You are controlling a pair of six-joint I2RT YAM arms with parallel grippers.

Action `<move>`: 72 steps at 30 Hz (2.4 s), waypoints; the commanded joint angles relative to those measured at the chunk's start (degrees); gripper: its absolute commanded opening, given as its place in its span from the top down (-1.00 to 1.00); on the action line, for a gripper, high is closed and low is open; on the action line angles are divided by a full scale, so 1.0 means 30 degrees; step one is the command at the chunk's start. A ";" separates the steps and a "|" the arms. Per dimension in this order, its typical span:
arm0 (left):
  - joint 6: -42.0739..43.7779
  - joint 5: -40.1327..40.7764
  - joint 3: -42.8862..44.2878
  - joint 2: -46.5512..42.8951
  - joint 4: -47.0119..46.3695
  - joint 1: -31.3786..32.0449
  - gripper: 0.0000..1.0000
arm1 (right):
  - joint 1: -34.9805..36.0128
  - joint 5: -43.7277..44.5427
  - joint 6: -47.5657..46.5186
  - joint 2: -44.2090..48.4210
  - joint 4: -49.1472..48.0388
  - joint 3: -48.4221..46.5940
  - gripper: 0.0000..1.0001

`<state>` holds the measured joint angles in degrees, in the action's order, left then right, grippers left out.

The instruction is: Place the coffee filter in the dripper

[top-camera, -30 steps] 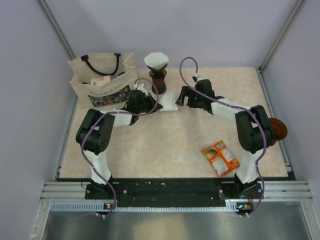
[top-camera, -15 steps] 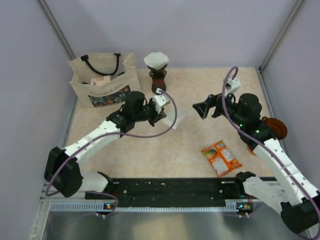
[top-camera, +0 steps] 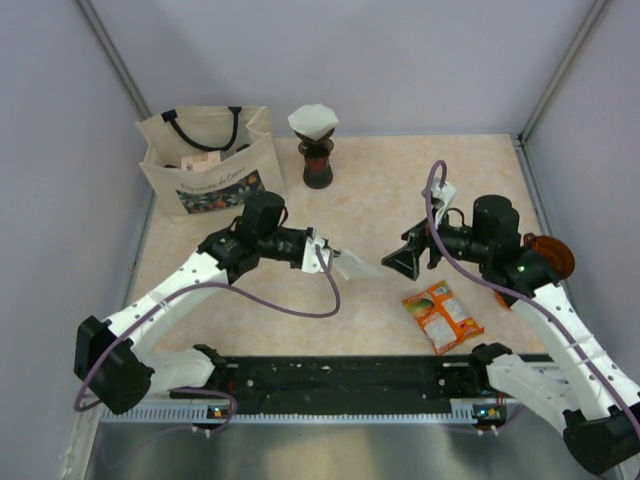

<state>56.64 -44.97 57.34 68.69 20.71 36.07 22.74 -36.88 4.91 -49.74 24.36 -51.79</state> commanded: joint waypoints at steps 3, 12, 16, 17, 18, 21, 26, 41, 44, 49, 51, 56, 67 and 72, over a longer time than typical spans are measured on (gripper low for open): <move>0.3090 -0.1942 0.1539 0.1156 0.1649 0.0426 1.00 | 0.0943 -0.1126 -0.1079 -0.0821 0.0171 -0.0463 -0.93; 0.3414 -0.1885 0.1862 0.1597 0.2032 0.0631 1.00 | 0.2234 0.0866 -0.1255 -0.2434 0.0376 -0.0315 -0.85; 0.3794 -0.2206 0.1863 0.1597 0.2149 0.0631 1.00 | 0.2292 0.1130 -0.1255 -0.2727 0.0376 -0.0198 -0.82; 0.3882 -0.2265 0.1892 0.1626 0.2237 0.0631 1.00 | 0.2292 0.1451 -0.1226 -0.2757 0.0405 -0.0140 -0.82; 0.3941 -0.2324 0.1892 0.1597 0.2295 0.0660 1.00 | 0.2321 0.1687 -0.1225 -0.2873 0.0377 -0.0110 -0.81; 0.4029 -0.2412 0.1892 0.1568 0.2354 0.0661 1.00 | 0.2321 0.1718 -0.1225 -0.3196 0.0377 0.0036 -0.76; 0.4352 -0.2441 0.2156 0.1714 0.2940 0.0661 1.00 | 0.2584 0.1835 -0.1372 -0.3432 0.0377 0.0007 -0.73; 0.4820 -0.2910 0.2361 0.1801 0.3203 0.0777 1.00 | 0.4197 0.2359 -0.0817 -0.4340 -0.0561 -0.0051 -0.52; 0.5054 -0.2823 0.2419 0.1773 0.3584 0.0865 1.00 | 0.4197 0.3240 -0.0727 -0.4047 -0.0561 0.0007 -0.40; 0.5260 -0.2822 0.2507 0.1889 0.3732 0.0924 1.00 | 0.4197 0.2396 -0.0962 -0.3987 -0.0561 0.0153 -0.22; 0.5231 -0.2822 0.2536 0.1919 0.3761 0.0925 1.00 | 0.4168 0.1488 -0.1020 -0.4076 -0.0590 0.0212 -0.17; 0.5026 -0.2617 0.2712 0.1978 0.3732 0.1012 1.00 | 0.4197 0.0781 -0.1020 -0.4047 -0.0415 0.0417 -0.02; 0.4441 -0.2998 0.2771 0.1920 0.3381 0.1071 0.53 | 0.4197 0.0955 -0.0962 -0.3754 -0.0474 0.0418 1.00; 0.3099 -0.2677 0.2741 0.1541 0.3089 0.1100 -0.97 | 0.4197 0.2503 -0.0377 -0.3316 -0.0678 0.0359 1.00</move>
<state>69.58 -51.77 63.68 74.70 31.29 39.11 34.65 -32.95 2.52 -62.17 24.86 -50.24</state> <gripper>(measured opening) 0.939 0.006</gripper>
